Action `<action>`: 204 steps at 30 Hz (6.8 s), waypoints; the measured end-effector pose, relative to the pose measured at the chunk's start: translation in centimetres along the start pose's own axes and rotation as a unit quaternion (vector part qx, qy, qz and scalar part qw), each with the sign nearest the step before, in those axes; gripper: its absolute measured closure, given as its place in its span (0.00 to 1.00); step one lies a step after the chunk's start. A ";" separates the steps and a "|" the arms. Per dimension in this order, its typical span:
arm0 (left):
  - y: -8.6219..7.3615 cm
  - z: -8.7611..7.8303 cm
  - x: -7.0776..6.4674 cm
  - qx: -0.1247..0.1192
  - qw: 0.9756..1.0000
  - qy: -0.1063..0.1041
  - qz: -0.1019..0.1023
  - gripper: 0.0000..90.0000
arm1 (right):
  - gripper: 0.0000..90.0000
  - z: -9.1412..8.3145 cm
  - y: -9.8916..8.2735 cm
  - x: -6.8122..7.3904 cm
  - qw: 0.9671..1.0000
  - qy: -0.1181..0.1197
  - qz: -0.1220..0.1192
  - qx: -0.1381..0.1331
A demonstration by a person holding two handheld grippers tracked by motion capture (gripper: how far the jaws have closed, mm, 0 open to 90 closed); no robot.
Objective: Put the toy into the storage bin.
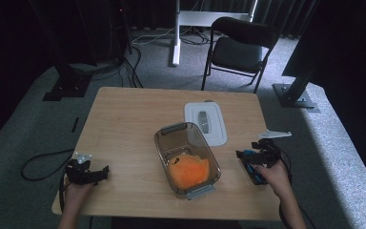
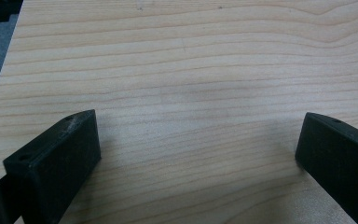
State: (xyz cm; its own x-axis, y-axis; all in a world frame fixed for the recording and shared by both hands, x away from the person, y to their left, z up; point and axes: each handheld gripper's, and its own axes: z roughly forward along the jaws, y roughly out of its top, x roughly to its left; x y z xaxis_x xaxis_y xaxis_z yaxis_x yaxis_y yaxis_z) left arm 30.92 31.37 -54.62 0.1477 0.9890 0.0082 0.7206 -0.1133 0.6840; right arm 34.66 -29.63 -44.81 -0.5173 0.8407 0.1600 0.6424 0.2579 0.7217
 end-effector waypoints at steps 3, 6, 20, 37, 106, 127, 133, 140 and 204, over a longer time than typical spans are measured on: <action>0.0 0.0 0.0 0.000 1.000 0.000 0.000 0.00 | 0.15 -0.1 -0.5 -0.4 1.000 -0.006 0.007 0.001; 0.0 0.0 0.0 0.000 1.000 0.000 0.000 0.00 | 0.15 0.0 -1.2 -0.9 1.000 -0.010 0.017 0.005; 0.0 0.0 0.0 0.000 1.000 0.000 0.000 0.00 | 0.15 -0.1 -3.7 -2.3 0.998 -0.052 0.040 -0.004; 0.0 0.0 0.0 0.000 1.000 0.000 0.000 0.00 | 0.14 0.4 -6.6 -3.5 0.994 -0.090 0.055 0.026; -0.1 -0.1 0.0 0.000 1.000 -0.001 0.001 0.00 | 0.28 4.1 -7.2 -2.9 0.988 -0.127 0.029 0.087; -0.1 -0.1 0.0 0.000 1.000 -0.001 0.001 0.00 | 0.28 2.8 -4.7 -2.8 0.990 -0.117 0.029 0.079; -0.1 -0.1 0.0 0.000 1.000 -0.001 0.001 0.00 | 0.28 2.1 -3.8 -2.6 0.990 -0.115 0.027 0.076; -0.1 -0.1 0.0 0.000 1.000 -0.001 0.002 0.00 | 0.28 1.2 -2.9 -2.3 0.991 -0.112 0.023 0.066; -0.1 -0.1 0.0 -0.001 1.000 -0.001 0.001 0.00 | 0.28 3.0 10.6 12.5 0.995 0.011 -0.094 0.006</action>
State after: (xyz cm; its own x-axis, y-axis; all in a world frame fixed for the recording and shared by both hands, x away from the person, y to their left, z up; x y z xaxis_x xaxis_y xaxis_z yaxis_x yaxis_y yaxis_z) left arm 30.77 31.43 -54.63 0.1507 0.9885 0.0088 0.7194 -0.1158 0.6849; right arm 36.66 -14.95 -37.18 -0.6413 0.7664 0.0376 0.5391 0.4151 0.7328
